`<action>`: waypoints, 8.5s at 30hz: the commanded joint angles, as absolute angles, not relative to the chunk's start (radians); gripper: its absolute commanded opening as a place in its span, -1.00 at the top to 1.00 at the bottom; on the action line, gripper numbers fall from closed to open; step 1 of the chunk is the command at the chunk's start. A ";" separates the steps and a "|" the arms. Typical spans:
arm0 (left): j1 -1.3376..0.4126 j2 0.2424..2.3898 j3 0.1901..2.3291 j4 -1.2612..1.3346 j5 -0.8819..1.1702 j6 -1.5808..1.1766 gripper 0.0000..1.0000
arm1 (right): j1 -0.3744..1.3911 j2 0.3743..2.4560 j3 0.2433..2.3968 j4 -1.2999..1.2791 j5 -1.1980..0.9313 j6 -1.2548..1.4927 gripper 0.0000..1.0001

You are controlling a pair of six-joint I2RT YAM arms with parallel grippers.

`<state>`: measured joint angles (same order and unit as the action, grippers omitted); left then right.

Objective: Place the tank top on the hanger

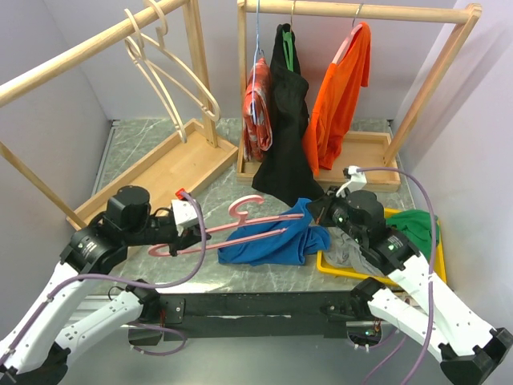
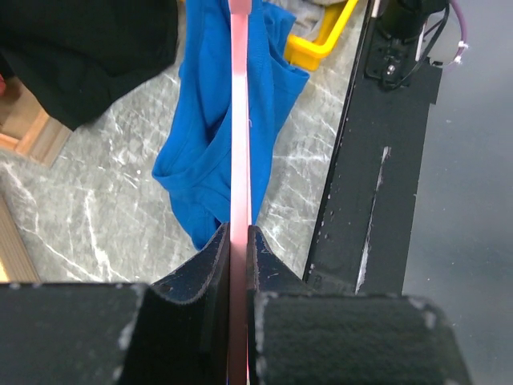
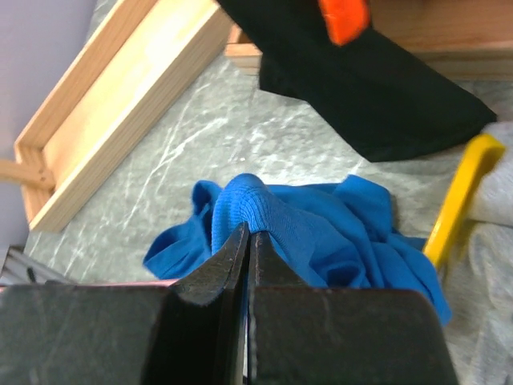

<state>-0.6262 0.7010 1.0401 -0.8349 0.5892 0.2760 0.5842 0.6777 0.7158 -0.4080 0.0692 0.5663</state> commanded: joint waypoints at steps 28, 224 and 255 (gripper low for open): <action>-0.629 0.635 0.985 -0.631 0.649 0.232 0.98 | 0.577 0.825 0.991 -0.471 -0.049 0.500 1.00; -0.821 1.157 0.586 0.078 -0.060 -0.845 0.97 | 1.172 1.000 0.785 -0.060 1.316 0.239 1.00; -0.808 0.934 0.593 -0.146 -0.127 -0.815 0.98 | 1.040 0.926 0.732 0.029 1.394 0.193 1.00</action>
<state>-0.8158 0.9314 0.5415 -0.1246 -0.1131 -0.8509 1.0412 0.9409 0.7300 0.0254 1.3136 0.1963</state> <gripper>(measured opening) 0.026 0.269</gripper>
